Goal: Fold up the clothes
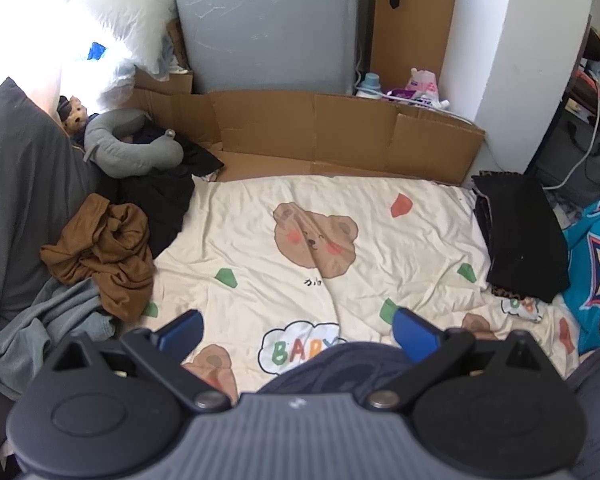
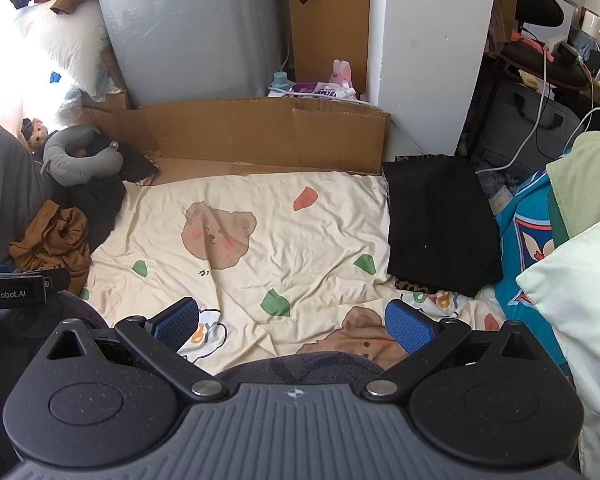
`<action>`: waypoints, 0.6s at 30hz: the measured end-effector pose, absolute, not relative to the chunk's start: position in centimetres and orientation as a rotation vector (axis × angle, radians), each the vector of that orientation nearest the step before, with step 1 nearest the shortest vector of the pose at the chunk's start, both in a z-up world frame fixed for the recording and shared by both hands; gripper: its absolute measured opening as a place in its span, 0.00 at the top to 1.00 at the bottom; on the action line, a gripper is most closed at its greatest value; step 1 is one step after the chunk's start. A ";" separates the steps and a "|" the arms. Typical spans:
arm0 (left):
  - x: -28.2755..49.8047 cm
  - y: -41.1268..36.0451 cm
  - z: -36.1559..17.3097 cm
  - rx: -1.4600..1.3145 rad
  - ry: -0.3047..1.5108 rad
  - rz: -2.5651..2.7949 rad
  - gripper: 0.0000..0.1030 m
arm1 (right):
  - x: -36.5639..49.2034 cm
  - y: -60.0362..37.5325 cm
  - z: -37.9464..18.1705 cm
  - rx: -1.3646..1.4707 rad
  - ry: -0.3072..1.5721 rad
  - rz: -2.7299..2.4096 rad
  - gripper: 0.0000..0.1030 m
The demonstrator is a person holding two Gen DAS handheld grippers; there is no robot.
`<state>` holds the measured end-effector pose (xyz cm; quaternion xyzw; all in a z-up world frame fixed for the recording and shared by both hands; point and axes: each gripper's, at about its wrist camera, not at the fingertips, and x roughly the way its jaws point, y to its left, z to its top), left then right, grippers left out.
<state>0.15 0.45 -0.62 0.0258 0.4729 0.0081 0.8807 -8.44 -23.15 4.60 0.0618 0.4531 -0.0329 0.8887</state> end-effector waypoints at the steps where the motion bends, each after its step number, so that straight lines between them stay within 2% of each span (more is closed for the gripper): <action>1: 0.1 0.4 -0.6 0.055 0.984 0.018 0.01 | -8.4 -23.2 4.6 0.131 0.941 -0.069 0.01; 18: 0.1 1.4 0.6 0.059 0.975 0.025 0.01 | -8.1 -22.5 5.7 0.058 0.933 -0.067 0.01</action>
